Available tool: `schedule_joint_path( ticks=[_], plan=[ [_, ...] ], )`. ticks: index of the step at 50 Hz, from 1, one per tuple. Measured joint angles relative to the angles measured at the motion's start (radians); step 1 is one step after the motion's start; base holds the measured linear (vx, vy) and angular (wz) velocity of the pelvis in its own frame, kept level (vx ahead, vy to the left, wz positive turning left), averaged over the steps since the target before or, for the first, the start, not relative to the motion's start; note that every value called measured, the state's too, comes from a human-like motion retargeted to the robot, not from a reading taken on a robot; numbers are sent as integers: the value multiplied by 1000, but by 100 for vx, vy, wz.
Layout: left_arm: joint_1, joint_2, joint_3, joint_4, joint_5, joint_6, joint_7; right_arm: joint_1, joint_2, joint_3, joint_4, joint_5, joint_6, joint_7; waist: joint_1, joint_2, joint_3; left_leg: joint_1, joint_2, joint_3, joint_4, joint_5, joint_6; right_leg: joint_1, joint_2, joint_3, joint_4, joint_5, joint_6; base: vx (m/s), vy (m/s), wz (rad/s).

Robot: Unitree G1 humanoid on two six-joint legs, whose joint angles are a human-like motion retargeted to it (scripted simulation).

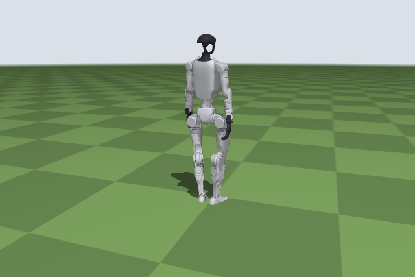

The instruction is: In place motions

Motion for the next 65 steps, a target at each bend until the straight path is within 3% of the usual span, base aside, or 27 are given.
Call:
schedule_joint_path(
  ticks=[9, 16, 20, 23, 28, 35, 40, 50, 59, 63, 65],
  plan=[
    [75, -10, 52, 95, 2, 5, -21, -17, 66, 77, -177, -85, -48, -39, -8, -12, 24, 21, -9, 23, -2, -15, 20, -7, -8, 31, 21, 12, 24, 3, 9, -26],
    [130, 7, 92, 229, 31, 25, -19, -19, 72, 71, -288, -66, -90, 21, -15, -25, 58, 21, 3, 5, 16, -25, 31, -60, -25, 59, 170, -12, 46, -1, 10, -3],
    [158, 20, 101, 266, 35, 33, -28, -17, 49, 57, -293, -80, -106, -4, -57, -18, 104, 27, 26, -18, 20, -12, 37, -159, -12, 89, 311, -24, 25, -5, 8, 28],
    [162, 22, 109, 266, 45, 69, -12, -4, 26, 29, -266, -80, -94, -20, -82, -31, 133, 41, 20, -25, 21, -10, 43, -219, -34, 75, 222, -36, 9, -6, 8, 29],
    [139, 20, 88, 243, 17, 40, -20, 19, -12, -21, -202, -35, -54, -19, -93, -34, 219, 71, 49, -29, 38, -12, 44, -395, -58, 50, 115, -58, -15, -8, 6, 2],
    [65, 15, 39, 166, 3, 44, -28, 55, -28, -74, -112, 41, -24, -32, -192, 6, 341, 92, 119, -86, 55, 3, 39, -634, -116, 42, 102, -62, -82, -11, 6, 45],
    [32, 16, -11, 80, -12, 29, -37, 102, -20, -97, -70, 21, -4, -35, -193, 23, 349, 92, 135, -90, 50, 10, 34, -720, -141, 55, 108, -61, -109, 0, 2, 19],
    [30, 10, -5, 54, -31, 1, -29, 95, 7, -52, -121, -50, -22, -18, -185, -25, 335, 117, 109, -61, 50, 19, 29, -530, -109, 62, 179, -37, -64, 1, -1, -5],
    [75, 10, 45, 172, 13, 18, -20, 24, 8, -22, -219, -30, -43, -10, -109, -51, 239, 85, 65, 12, 22, 24, 24, -235, -55, 60, 336, 15, 4, 4, -4, -41],
    [122, -3, 54, 193, 19, 22, -16, 11, 9, -10, -252, -17, -52, -13, -79, -47, 191, 64, 50, 35, 11, 18, 21, -69, -10, 83, 265, 73, 32, 4, -6, -30],
    [135, -4, 58, 199, 24, 26, -19, -5, 9, -3, -264, -9, -55, -8, -55, -60, 169, 51, 28, 57, 12, 10, 22, 6, -10, 71, 209, 47, 90, 3, -8, -51]
  ],
)
